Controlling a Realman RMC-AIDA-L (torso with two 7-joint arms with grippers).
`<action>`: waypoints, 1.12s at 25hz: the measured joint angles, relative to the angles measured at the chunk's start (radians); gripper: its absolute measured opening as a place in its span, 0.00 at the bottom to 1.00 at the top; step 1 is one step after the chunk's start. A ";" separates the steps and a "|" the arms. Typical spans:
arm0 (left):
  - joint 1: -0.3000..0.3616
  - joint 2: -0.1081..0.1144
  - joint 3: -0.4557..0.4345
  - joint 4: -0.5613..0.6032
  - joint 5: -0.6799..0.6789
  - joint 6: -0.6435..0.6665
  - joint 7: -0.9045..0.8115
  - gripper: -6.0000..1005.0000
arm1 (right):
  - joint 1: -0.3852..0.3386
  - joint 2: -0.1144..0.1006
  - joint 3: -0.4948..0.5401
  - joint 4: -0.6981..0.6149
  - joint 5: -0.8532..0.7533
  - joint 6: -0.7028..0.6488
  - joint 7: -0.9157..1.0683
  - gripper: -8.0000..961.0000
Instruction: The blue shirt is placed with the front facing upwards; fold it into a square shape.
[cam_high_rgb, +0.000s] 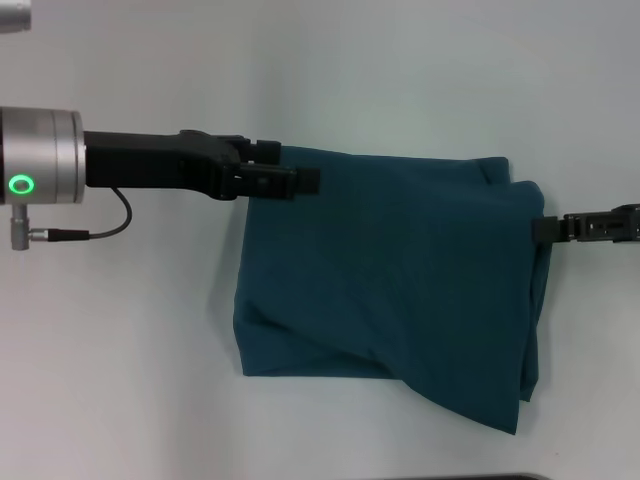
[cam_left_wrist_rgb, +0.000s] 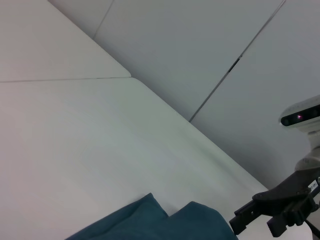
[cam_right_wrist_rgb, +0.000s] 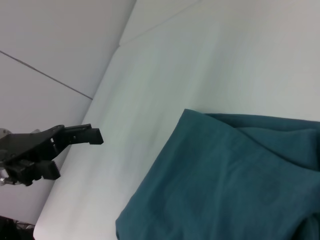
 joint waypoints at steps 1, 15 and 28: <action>-0.001 0.000 0.000 0.003 0.000 -0.001 0.003 0.89 | -0.001 0.001 -0.002 0.005 -0.002 0.008 0.000 0.81; -0.011 0.000 0.001 0.024 0.000 -0.014 0.017 0.89 | 0.000 0.005 -0.013 0.057 -0.042 0.092 0.000 0.79; -0.016 0.000 0.001 0.040 0.000 -0.024 0.032 0.89 | 0.013 0.008 -0.019 0.068 -0.036 0.061 -0.006 0.78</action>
